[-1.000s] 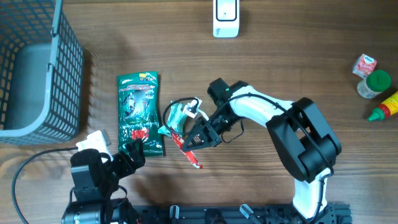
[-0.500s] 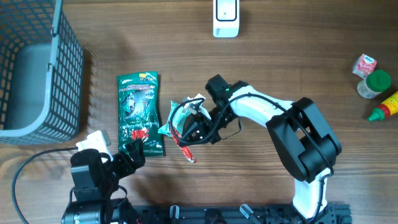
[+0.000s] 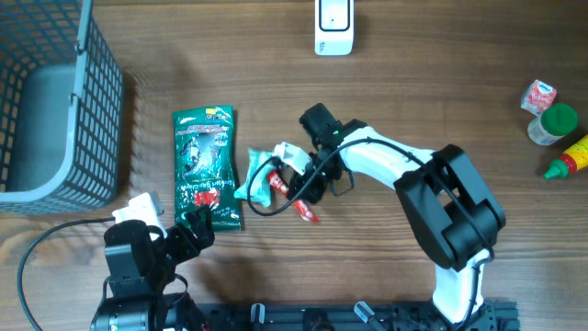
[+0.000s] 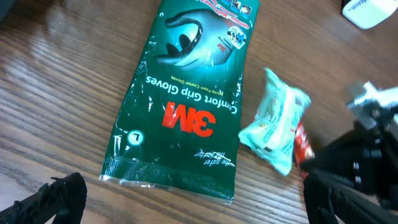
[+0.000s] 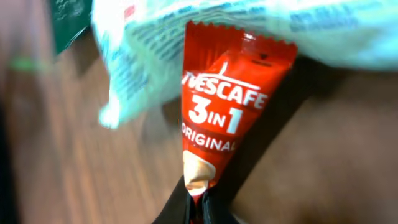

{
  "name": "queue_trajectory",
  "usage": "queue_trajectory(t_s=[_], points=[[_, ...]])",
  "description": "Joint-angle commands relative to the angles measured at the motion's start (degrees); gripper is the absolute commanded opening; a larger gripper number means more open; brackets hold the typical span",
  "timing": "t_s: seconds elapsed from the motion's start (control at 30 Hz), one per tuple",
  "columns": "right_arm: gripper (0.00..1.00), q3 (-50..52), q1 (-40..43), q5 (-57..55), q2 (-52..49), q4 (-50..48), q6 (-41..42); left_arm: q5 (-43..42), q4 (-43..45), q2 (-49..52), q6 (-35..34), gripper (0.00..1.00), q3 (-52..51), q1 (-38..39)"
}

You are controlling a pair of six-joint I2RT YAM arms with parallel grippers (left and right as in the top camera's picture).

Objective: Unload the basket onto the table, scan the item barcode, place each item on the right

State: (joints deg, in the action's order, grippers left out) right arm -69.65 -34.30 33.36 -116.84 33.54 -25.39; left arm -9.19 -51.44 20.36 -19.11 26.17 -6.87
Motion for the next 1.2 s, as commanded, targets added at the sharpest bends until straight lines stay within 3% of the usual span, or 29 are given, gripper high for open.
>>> queue_trajectory(t_s=[0.0,0.17,0.47,0.67,0.8,0.93,1.17], points=[[0.05,0.20,-0.74,-12.72,-0.92,-1.38,1.77,0.55,0.11,-0.26,0.72,1.00,-0.31,-0.39],[0.05,-1.03,-3.06,-12.74,2.97,-0.57,9.42,0.55,0.11,-0.26,0.72,1.00,-0.31,-0.39],[0.05,-1.01,-7.34,-12.68,17.55,1.18,7.17,0.55,0.11,-0.26,0.72,1.00,-0.31,-0.39],[0.05,2.10,-13.84,-17.03,15.56,0.07,6.23,0.52,0.11,-0.26,0.72,1.00,-0.31,-0.39],[0.05,2.69,-18.12,-27.21,12.96,-1.77,4.31,0.55,0.11,-0.26,0.72,1.00,-0.31,-0.39],[0.05,2.69,-19.93,-21.31,8.15,-5.66,1.42,0.52,0.11,-0.26,0.72,1.00,-0.31,-0.39],[0.04,2.69,-20.44,-23.91,3.52,-5.84,1.33,0.52,0.11,-0.26,0.72,1.00,-0.31,-0.39]])
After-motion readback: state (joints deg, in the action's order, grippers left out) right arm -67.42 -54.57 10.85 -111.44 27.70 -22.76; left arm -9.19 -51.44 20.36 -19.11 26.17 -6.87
